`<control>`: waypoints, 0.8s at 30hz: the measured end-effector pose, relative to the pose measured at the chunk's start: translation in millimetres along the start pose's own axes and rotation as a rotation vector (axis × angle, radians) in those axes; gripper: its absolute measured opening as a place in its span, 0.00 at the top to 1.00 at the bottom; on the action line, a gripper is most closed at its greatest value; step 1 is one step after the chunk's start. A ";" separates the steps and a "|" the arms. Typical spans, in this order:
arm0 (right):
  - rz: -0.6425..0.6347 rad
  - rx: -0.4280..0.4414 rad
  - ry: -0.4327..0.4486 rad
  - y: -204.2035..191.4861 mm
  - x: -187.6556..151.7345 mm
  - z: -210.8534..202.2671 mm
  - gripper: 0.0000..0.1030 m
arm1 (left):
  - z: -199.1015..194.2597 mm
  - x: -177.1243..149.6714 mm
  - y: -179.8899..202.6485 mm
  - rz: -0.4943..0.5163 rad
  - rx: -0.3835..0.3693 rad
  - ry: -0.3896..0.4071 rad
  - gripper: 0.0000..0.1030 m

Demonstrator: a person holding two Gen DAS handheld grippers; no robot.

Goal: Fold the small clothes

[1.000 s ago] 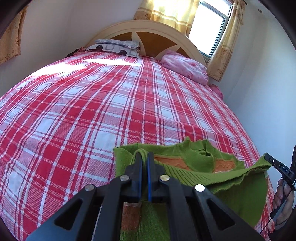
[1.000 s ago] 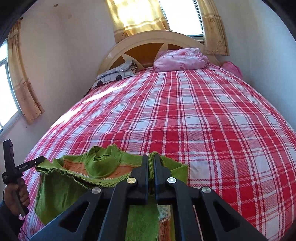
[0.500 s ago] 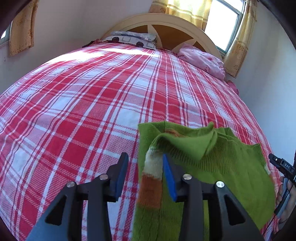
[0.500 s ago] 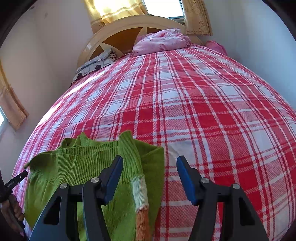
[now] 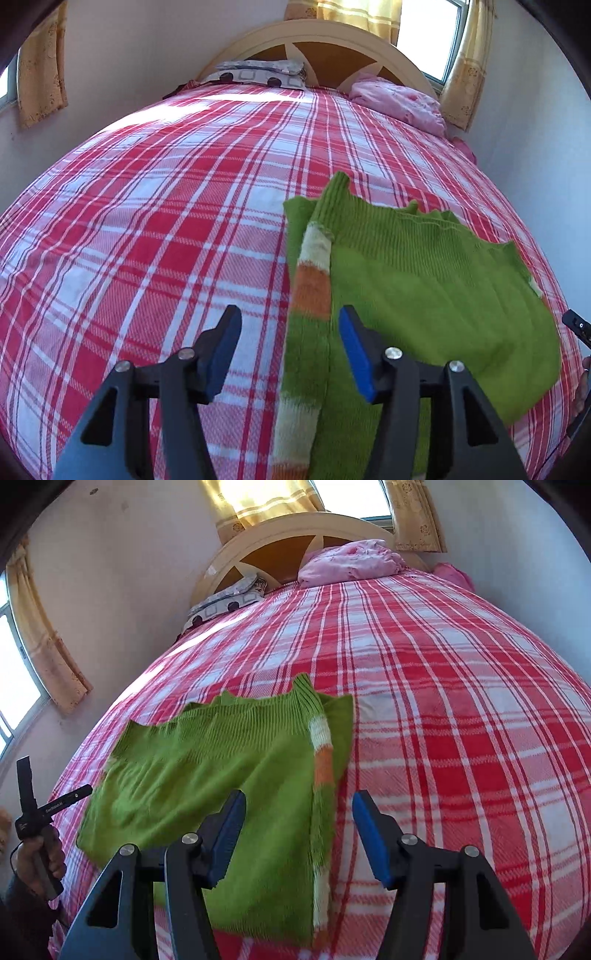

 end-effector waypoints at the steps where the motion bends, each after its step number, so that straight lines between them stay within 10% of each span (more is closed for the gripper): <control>1: -0.002 0.005 -0.012 0.7 -8.6 -2.9 0.41 | -3.6 -9.0 -0.8 0.002 -0.012 -0.002 0.44; 18: 0.000 0.040 -0.068 -2.4 -49.6 2.2 0.58 | -11.2 -46.4 3.0 -0.002 -0.142 -0.039 0.67; 24: -0.014 0.028 -0.056 -3.9 -49.7 -0.4 0.94 | -11.3 -52.5 -1.7 -0.018 -0.168 -0.039 0.87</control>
Point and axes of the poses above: each gripper's, at about its wrist camera, not at the fingertips, and z roughly the way its jaws point, y to its right, x to its top, the point moved 3 cm from there along z, roughly the way its jaws point, and after that the axes turned 4 degrees about -y, right-handed, at the moved point
